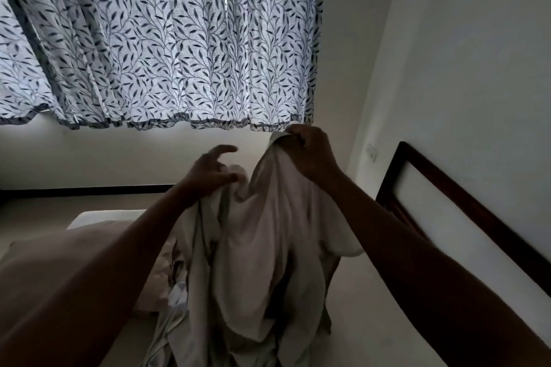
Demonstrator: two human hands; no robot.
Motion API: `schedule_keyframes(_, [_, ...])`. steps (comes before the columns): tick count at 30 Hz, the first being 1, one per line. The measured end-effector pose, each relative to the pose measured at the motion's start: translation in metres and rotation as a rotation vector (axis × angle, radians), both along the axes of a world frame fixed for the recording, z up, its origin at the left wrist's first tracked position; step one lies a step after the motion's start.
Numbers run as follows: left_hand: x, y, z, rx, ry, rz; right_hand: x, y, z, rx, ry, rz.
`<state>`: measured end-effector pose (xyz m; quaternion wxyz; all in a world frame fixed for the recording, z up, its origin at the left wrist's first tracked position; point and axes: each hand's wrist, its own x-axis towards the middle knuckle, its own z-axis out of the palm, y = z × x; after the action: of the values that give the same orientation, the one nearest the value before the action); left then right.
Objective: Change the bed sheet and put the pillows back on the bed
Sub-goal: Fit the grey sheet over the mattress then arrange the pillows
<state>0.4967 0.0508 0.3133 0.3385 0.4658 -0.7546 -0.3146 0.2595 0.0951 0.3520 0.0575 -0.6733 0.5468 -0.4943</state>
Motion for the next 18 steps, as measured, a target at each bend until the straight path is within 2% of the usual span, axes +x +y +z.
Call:
schedule_keyframes(1, [-0.013,0.005,0.004,0.021,0.023,-0.155,0.004,0.0,-0.001,0.007,0.014,0.034])
schedule_keyframes(2, [-0.025,0.008,0.006,-0.024,-0.003,-0.215,0.006,0.0,-0.003,0.02,-0.012,0.069])
schedule_keyframes(4, [-0.04,0.007,0.012,-0.175,-0.066,-0.164,0.006,0.001,-0.013,0.04,-0.061,0.104])
schedule_keyframes(5, [-0.041,0.0,0.012,-0.256,-0.072,-0.114,0.002,0.002,-0.023,0.038,-0.007,0.096])
schedule_keyframes(7, [-0.036,-0.003,0.018,-0.283,0.005,-0.027,-0.011,0.001,-0.058,0.096,0.253,0.054])
schedule_keyframes(9, [-0.031,0.0,0.025,-0.275,0.12,-0.012,-0.032,0.001,-0.103,0.353,0.453,-0.025])
schedule_keyframes(11, [-0.026,0.004,0.029,-0.281,0.146,-0.035,-0.056,0.006,-0.145,0.655,0.505,-0.131])
schedule_keyframes(13, [-0.019,0.002,0.026,-0.292,0.123,-0.047,-0.073,0.018,-0.167,0.876,0.415,-0.171])
schedule_keyframes(14, [-0.014,-0.001,0.023,-0.28,0.11,-0.026,-0.079,0.022,-0.169,0.921,0.344,-0.174])
schedule_keyframes(16, [-0.003,-0.009,0.01,-0.243,0.107,0.061,-0.088,0.021,-0.159,0.838,0.09,-0.156])
schedule_keyframes(18, [0.007,-0.015,-0.006,-0.185,0.064,0.163,-0.087,0.016,-0.135,0.653,-0.3,-0.105])
